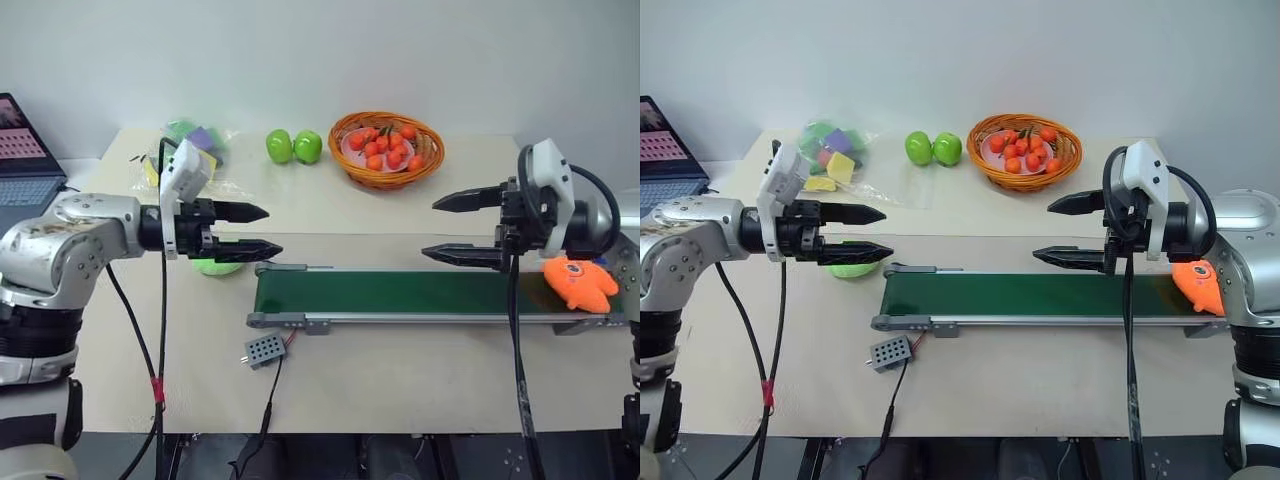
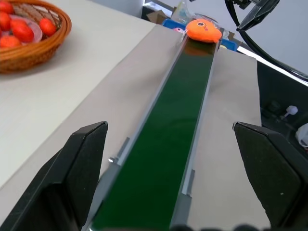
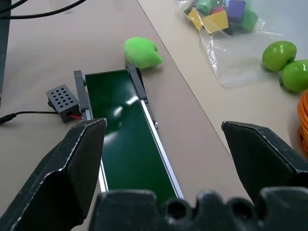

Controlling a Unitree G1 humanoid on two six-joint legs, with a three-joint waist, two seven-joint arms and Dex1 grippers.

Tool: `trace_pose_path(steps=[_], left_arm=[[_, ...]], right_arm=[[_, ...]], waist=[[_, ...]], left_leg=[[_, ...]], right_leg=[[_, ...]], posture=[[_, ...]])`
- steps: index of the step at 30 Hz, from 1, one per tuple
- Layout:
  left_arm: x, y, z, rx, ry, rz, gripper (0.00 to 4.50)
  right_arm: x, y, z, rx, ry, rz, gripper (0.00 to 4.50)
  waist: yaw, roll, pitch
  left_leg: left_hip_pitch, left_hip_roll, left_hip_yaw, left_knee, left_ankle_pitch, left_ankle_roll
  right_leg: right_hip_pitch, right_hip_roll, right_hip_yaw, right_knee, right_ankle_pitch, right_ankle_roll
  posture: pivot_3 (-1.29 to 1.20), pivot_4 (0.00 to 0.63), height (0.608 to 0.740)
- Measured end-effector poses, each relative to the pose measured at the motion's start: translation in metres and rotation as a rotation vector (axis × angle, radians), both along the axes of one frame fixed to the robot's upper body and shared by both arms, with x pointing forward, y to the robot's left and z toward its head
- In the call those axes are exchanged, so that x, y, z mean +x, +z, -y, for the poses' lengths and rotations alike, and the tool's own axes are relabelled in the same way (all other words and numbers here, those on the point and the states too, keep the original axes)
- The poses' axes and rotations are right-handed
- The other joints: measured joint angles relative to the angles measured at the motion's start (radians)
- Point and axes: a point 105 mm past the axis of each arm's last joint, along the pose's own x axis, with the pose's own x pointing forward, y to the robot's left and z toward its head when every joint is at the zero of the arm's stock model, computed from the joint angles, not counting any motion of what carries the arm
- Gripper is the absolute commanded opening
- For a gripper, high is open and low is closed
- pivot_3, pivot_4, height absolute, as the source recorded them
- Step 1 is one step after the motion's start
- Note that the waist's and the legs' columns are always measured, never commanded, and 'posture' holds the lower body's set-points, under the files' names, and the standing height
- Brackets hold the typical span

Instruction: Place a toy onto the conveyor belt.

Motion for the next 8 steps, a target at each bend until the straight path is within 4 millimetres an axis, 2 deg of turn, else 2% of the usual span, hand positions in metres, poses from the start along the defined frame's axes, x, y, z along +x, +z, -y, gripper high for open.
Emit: trace_pose_path(steps=[8], left_arm=[[0.0045, 0.0108, 0.0060, -0.009, -0.004, 0.065, 4.45]], right_arm=[[0.0001, 0.0001, 0.0000, 0.000, -0.001, 0.001, 4.50]], waist=[[-0.001, 0.000, 0.000]], left_leg=[[0.000, 0.000, 0.000, 0.000, 0.000, 0.000]], right_leg=[[0.000, 0.000, 0.000, 0.000, 0.000, 0.000]], posture=[[0.00, 0.150, 0.738]])
